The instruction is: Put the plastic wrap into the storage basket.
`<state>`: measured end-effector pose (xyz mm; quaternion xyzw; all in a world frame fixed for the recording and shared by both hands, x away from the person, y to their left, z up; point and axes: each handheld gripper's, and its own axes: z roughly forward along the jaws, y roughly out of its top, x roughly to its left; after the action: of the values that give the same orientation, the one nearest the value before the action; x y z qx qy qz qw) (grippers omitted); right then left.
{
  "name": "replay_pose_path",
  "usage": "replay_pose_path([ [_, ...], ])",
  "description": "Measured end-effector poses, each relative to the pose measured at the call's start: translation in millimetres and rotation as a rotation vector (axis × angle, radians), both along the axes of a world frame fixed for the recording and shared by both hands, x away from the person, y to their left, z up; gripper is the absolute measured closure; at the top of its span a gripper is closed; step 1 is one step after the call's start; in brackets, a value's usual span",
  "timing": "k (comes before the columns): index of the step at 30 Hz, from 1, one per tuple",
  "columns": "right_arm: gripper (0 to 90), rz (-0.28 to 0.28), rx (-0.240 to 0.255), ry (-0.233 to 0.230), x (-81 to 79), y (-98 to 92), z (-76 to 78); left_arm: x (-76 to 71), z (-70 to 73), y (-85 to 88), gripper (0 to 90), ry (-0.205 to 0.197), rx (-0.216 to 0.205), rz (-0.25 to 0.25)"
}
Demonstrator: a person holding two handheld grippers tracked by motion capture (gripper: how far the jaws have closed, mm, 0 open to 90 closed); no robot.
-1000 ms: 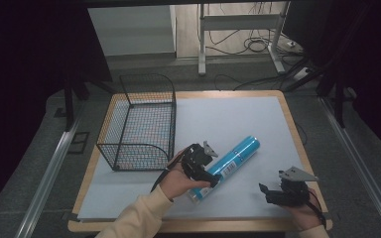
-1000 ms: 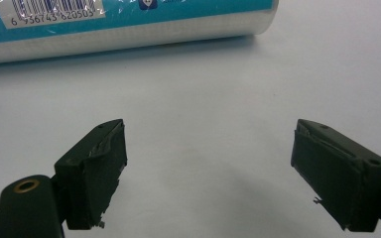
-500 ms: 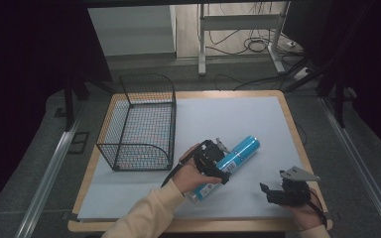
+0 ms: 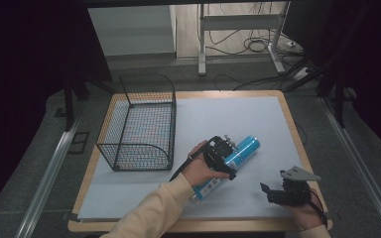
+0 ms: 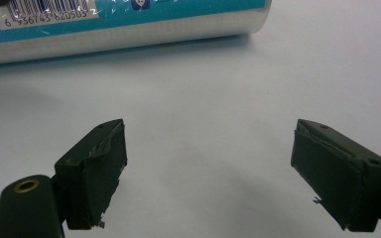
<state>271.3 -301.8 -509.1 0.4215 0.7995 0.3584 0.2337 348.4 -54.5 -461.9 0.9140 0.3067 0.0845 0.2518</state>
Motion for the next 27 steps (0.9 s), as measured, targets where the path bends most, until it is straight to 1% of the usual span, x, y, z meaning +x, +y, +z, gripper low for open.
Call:
replay_pose_path([
  [3,14.6,0.001,-0.003,0.003,0.4,0.1,-0.9,4.2,-3.9,-5.9,12.5,0.013,0.012,-0.006],
  [5,14.6,0.001,-0.004,0.004,0.4,-0.1,-0.9,7.7,-7.3,-8.6,12.3,0.018,0.035,-0.011],
  [7,14.6,0.000,-0.005,0.004,0.4,-0.4,-0.9,9.5,-11.3,-11.5,12.1,0.025,0.025,-0.004],
  [8,14.6,0.000,-0.005,0.005,0.4,-0.5,-1.1,10.8,-12.5,-12.1,12.0,0.031,0.032,-0.009],
  [14,14.6,0.002,-0.012,0.007,1.1,-0.9,-1.9,17.6,-21.6,-16.0,12.2,0.046,0.064,0.006],
  [16,14.6,0.001,-0.011,0.006,0.8,-0.6,-1.7,19.5,-23.8,-17.0,13.7,0.057,0.066,0.015],
  [18,14.6,0.001,-0.013,0.006,1.0,-0.6,-1.9,21.5,-26.2,-17.7,14.6,0.059,0.083,0.013],
  [20,14.6,0.000,-0.014,0.006,1.0,-0.6,-2.0,23.3,-28.2,-18.0,15.8,0.072,0.088,0.023],
  [22,14.6,-0.001,-0.015,0.006,1.1,-0.8,-2.1,24.9,-29.8,-17.6,16.7,0.084,0.090,0.021],
  [23,14.6,-0.002,-0.016,0.006,1.1,-0.8,-2.2,25.4,-29.8,-17.7,17.5,0.095,0.086,0.024],
  [27,14.6,-0.002,-0.019,0.007,1.2,-0.4,-2.4,25.9,-30.9,-17.9,21.6,0.118,0.077,0.025],
])
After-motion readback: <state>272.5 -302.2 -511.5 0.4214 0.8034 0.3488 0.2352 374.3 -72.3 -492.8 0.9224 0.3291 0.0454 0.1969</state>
